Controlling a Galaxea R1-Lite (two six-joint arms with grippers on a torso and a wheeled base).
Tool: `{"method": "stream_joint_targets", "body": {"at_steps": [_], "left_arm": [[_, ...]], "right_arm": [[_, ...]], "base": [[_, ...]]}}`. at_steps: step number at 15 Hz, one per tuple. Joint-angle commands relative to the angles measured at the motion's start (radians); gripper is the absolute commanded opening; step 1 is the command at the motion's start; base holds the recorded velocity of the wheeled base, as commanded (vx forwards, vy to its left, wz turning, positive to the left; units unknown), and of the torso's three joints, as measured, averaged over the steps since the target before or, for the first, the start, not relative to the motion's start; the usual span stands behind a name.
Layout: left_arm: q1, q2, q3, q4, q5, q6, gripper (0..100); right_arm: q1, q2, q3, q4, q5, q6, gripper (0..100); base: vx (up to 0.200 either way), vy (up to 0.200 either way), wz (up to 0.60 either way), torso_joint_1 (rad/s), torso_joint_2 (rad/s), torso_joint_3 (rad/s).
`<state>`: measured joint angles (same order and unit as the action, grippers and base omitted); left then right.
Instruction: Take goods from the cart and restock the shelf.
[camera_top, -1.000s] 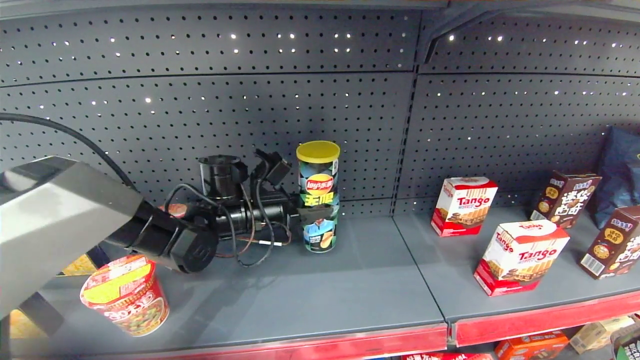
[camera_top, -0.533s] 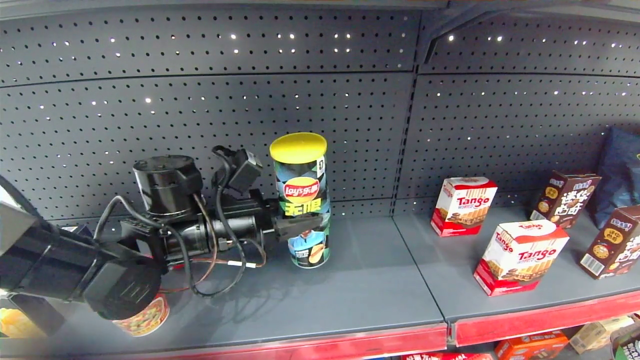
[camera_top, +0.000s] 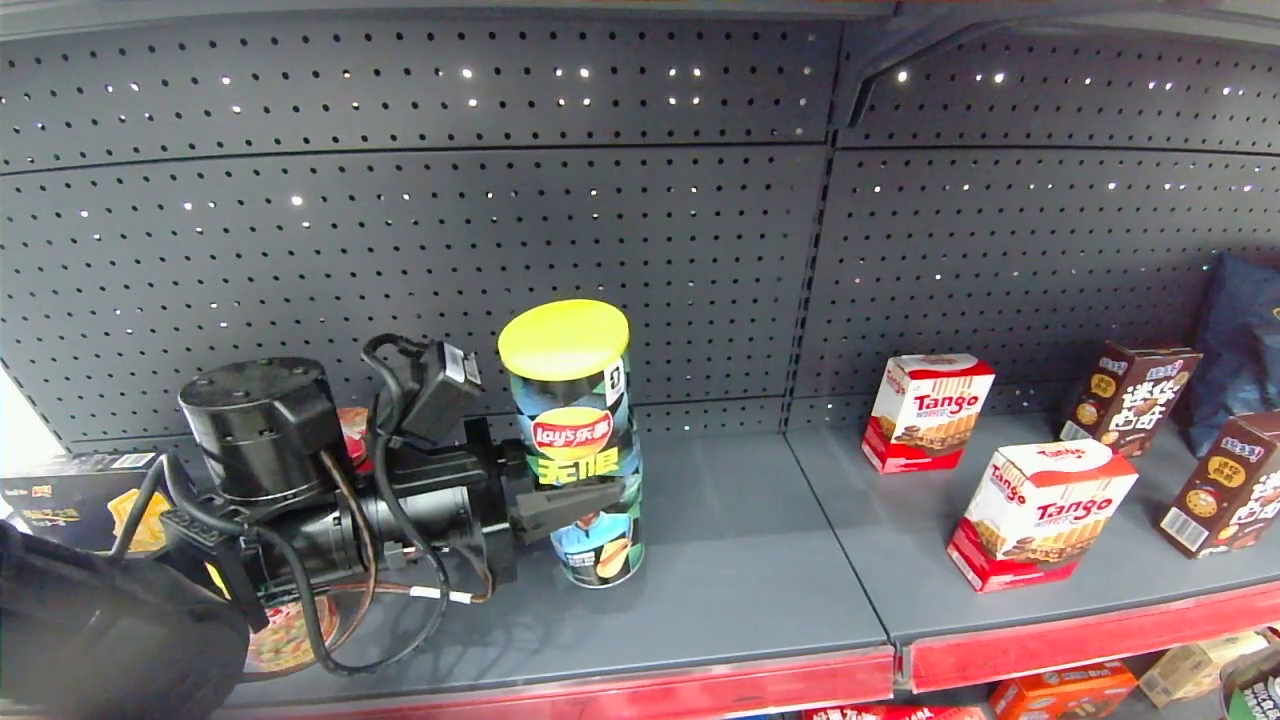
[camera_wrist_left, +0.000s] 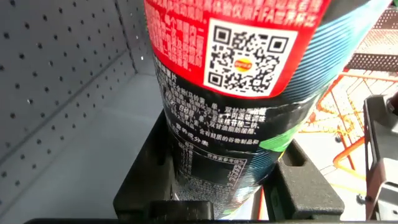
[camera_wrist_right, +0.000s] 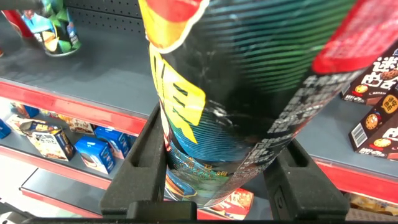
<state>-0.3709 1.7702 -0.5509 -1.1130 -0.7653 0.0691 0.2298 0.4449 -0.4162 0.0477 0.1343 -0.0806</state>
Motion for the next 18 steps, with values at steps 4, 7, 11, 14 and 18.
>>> {"method": "stream_joint_targets", "body": {"at_steps": [4,7,11,14,18], "left_arm": [[0.001,0.044,0.040,-0.005,0.000,0.008,0],[0.001,0.087,0.039,-0.022,0.000,0.008,0],[0.001,0.143,0.040,-0.113,0.001,0.000,0],[0.003,0.179,0.060,-0.142,-0.002,0.000,0],[0.009,0.184,0.078,-0.143,-0.002,0.006,0]], "right_arm": [[0.002,0.003,-0.004,0.000,-0.010,-0.001,0],[0.002,0.003,-0.004,0.000,-0.010,-0.001,0],[0.002,0.001,-0.001,0.000,-0.010,-0.001,0],[0.002,0.001,0.000,0.000,-0.012,-0.001,0],[0.002,0.001,0.005,0.000,-0.012,-0.001,0]], "base": [[0.000,0.000,0.00,0.000,0.00,0.000],[0.000,0.000,0.00,0.000,0.00,0.000],[0.000,0.000,0.00,0.000,0.00,0.000],[0.000,0.000,0.00,0.000,0.00,0.000],[0.000,0.000,0.00,0.000,0.00,0.000]]}}
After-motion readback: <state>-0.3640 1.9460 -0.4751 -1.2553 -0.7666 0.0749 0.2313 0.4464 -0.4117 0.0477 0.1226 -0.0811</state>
